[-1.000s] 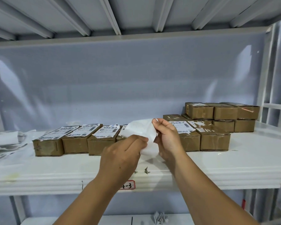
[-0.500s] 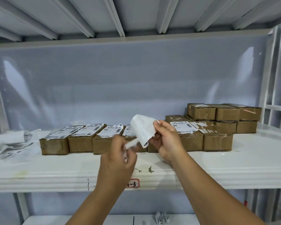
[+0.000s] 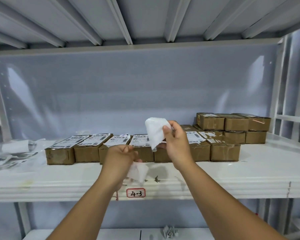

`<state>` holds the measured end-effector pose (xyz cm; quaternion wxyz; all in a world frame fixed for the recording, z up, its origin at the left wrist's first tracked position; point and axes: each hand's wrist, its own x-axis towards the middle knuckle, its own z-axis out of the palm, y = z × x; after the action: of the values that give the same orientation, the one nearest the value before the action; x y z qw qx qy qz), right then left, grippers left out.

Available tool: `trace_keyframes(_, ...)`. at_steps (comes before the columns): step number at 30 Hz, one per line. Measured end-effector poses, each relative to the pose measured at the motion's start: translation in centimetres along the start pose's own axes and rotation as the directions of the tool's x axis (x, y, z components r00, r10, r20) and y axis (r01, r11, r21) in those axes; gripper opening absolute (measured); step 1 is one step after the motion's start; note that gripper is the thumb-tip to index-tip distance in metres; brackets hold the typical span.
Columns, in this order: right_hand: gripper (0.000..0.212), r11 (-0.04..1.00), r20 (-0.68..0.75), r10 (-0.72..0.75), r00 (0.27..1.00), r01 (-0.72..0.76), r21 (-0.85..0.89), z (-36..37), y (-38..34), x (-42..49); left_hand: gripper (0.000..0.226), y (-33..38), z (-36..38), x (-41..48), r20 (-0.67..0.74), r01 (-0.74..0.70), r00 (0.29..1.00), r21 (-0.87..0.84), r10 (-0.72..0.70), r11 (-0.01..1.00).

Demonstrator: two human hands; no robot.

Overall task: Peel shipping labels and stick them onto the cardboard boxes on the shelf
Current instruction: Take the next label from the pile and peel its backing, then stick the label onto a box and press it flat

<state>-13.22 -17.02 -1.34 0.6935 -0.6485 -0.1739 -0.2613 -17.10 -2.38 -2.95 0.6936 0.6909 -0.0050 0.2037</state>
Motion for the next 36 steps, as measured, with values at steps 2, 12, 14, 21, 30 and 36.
trace_keyframes(2,0.018,0.888,0.107,-0.241,0.965,0.263,-0.376,-0.8,-0.7,-0.8,0.045,0.7,0.6,-0.4,0.045,-0.059,0.997,0.030,0.057,0.998)
trace_keyframes(12,0.037,0.127,0.652,-0.486,0.583,0.785,-0.607,-7.2,-1.8,-3.2,0.024,5.2,4.3,-1.4,0.073,-0.031,0.997,0.018,0.030,0.999)
trace_keyframes(14,0.034,0.112,0.678,-0.473,0.562,0.802,-0.586,-8.5,-2.1,-3.1,0.019,5.1,5.4,-1.3,0.128,-0.099,0.988,0.127,0.082,0.987)
trace_keyframes(21,0.028,0.010,0.705,-0.432,0.563,0.784,-0.620,-13.4,-2.7,-2.4,0.026,5.1,8.7,-2.1,0.330,-0.143,0.936,0.034,0.124,0.989)
trace_keyframes(30,0.029,-0.060,0.650,-0.444,0.617,0.704,-0.708,-17.7,-1.5,-1.2,0.037,3.6,12.8,-1.6,0.285,-0.427,0.888,0.220,0.361,0.877)
trace_keyframes(36,0.039,0.021,0.603,-0.389,0.697,0.661,-0.750,-18.5,-2.1,-0.6,0.042,3.2,14.9,-1.0,0.231,-0.351,0.918,0.091,0.323,0.932)
